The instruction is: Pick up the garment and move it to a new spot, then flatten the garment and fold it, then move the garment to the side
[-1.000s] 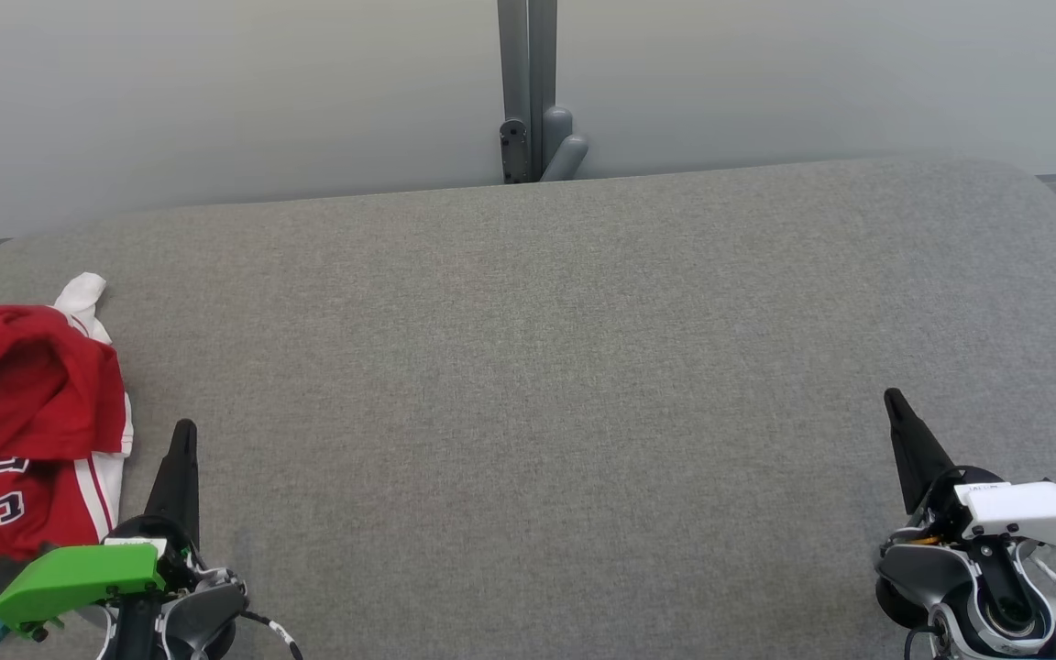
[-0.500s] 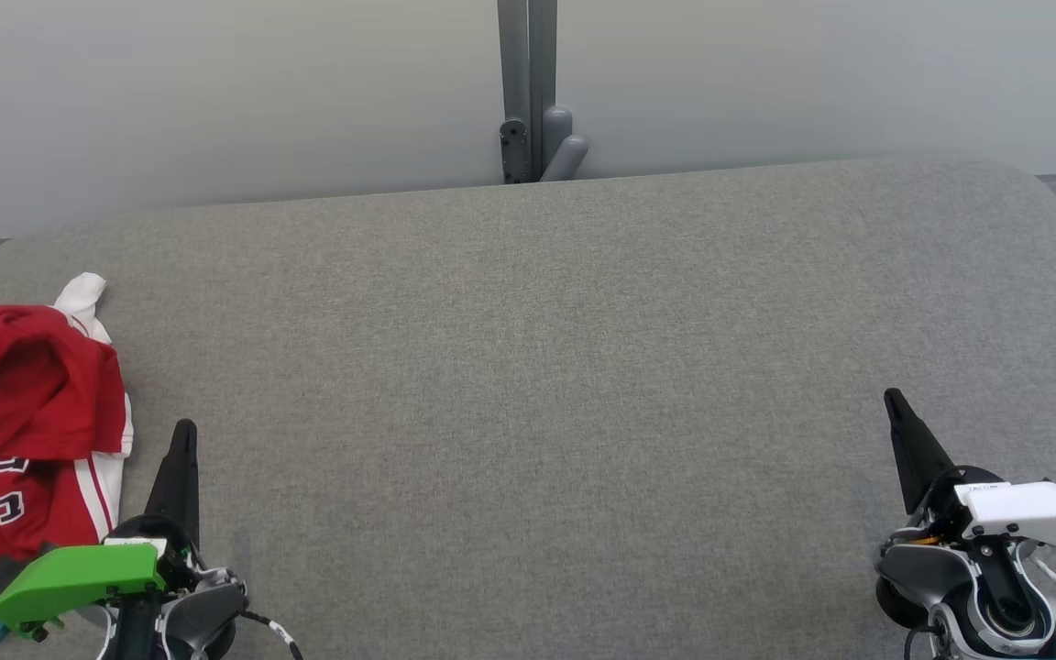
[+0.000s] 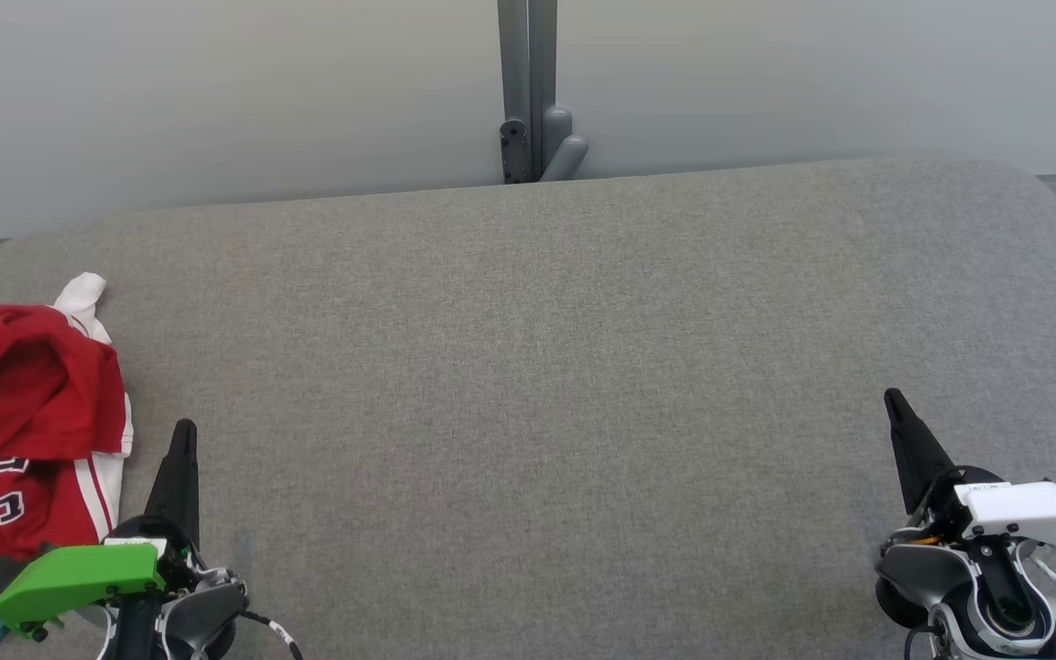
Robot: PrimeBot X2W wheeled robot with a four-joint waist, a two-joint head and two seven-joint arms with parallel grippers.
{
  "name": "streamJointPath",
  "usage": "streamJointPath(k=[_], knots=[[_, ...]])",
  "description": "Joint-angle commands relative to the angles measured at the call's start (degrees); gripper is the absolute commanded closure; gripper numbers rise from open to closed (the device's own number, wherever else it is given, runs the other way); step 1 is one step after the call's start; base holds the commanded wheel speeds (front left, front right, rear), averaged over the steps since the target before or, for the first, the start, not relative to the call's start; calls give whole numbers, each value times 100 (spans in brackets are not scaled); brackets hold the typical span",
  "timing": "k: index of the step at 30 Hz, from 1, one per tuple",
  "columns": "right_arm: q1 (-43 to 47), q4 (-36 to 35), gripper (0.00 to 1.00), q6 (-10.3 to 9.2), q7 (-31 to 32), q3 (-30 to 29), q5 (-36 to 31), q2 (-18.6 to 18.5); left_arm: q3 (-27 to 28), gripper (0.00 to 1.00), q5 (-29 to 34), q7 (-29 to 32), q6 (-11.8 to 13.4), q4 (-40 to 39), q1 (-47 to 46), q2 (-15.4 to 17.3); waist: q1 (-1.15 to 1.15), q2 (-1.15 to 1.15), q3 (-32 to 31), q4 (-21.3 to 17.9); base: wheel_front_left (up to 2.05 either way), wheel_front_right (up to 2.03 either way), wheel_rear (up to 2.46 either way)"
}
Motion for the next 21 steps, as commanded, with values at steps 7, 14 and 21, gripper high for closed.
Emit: streamJointPath(k=[7, 14, 21], knots=[[37, -19, 100, 2, 18, -7, 32, -26, 5, 100, -15, 15, -38, -30, -78, 36, 0, 0, 0, 0, 0, 0, 0], [37, -19, 100, 2, 18, -7, 32, -26, 5, 100, -15, 15, -38, -30, -78, 36, 0, 0, 0, 0, 0, 0, 0], [37, -19, 100, 2, 18, -7, 32, -26, 5, 100, -15, 15, -38, -30, -78, 36, 0, 0, 0, 0, 0, 0, 0]])
